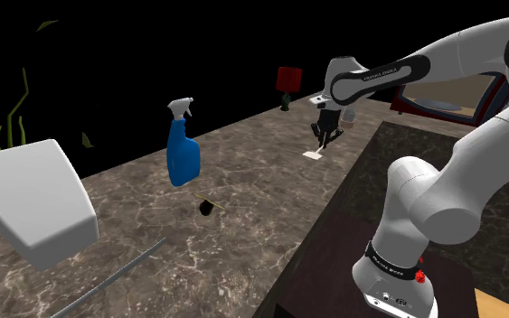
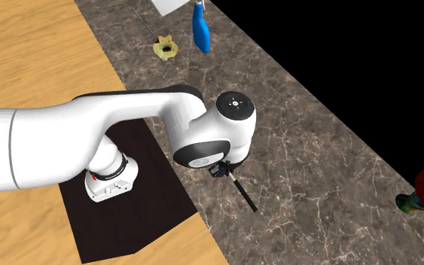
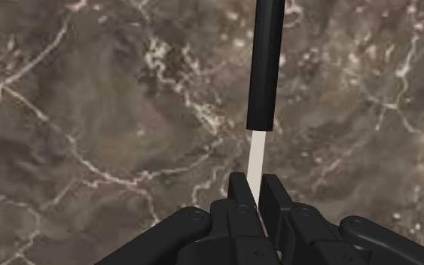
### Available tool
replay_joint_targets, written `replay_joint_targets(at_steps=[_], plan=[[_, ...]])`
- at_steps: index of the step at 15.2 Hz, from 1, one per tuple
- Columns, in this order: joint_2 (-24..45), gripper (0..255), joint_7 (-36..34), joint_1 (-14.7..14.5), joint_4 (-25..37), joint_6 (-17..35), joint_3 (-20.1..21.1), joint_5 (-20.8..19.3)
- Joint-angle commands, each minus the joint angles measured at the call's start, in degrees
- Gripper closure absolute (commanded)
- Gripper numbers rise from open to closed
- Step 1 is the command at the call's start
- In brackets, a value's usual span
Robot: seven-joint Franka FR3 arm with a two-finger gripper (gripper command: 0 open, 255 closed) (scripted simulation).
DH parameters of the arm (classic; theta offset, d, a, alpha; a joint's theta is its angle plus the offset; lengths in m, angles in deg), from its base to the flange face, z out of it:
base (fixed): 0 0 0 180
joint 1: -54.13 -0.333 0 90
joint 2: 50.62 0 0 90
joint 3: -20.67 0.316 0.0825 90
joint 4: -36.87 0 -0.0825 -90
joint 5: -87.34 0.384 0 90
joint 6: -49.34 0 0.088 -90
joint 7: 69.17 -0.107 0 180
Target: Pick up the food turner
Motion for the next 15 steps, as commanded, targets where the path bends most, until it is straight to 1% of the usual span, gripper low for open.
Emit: replay_joint_targets(at_steps=[1, 3, 15], plan=[[0.0, 255, 0.0, 0.0, 0.0, 0.0, 0.0, 0.0], [0.1, 255, 0.0, -0.1, 0.1, 0.0, 0.0, 0.0], [-3.0, 255, 0.9, 1.4, 6.2, -9.7, 6.0, 2.3]])
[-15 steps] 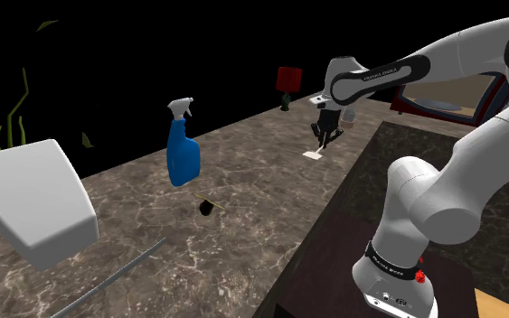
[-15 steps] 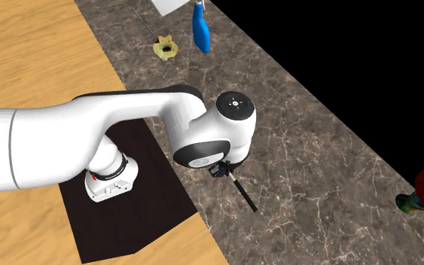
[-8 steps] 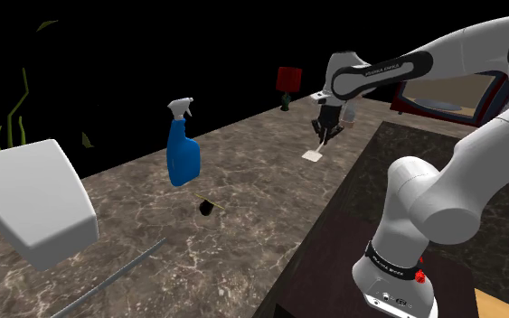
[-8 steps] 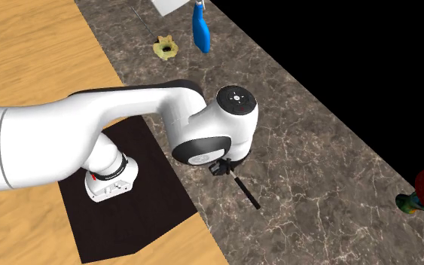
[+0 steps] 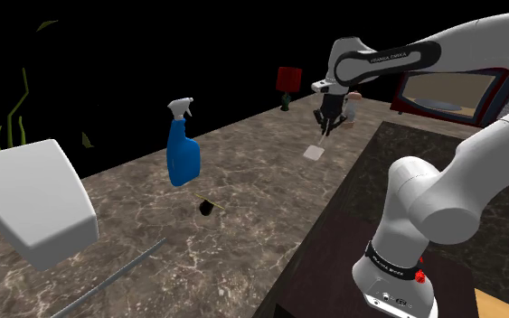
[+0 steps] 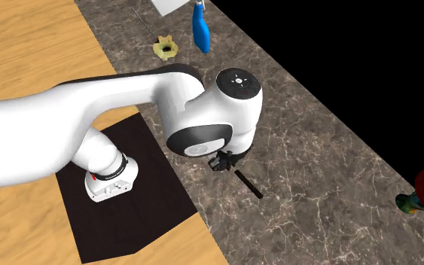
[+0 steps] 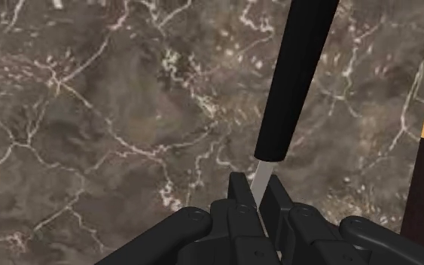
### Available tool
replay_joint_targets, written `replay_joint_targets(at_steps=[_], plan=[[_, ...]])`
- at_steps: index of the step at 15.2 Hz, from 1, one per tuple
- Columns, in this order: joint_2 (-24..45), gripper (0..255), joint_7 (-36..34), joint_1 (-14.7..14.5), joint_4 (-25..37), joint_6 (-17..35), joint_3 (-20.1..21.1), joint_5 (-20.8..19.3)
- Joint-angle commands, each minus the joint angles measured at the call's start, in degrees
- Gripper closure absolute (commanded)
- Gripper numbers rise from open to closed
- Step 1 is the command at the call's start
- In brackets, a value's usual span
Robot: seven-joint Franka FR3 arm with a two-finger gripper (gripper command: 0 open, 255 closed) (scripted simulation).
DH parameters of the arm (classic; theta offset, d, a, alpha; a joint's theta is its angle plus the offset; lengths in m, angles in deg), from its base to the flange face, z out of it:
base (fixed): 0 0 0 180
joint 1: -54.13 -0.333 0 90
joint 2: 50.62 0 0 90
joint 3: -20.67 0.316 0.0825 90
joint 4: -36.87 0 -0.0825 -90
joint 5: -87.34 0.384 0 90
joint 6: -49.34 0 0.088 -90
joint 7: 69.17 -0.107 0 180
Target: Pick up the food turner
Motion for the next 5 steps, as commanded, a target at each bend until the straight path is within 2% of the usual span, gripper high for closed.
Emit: replay_joint_targets(at_steps=[1, 5], plan=[[-0.2, 255, 0.3, 0.0, 1.3, -1.5, 0.6, 0.4], [-0.4, 255, 0.5, 0.1, 2.6, -3.2, 1.5, 0.9]])
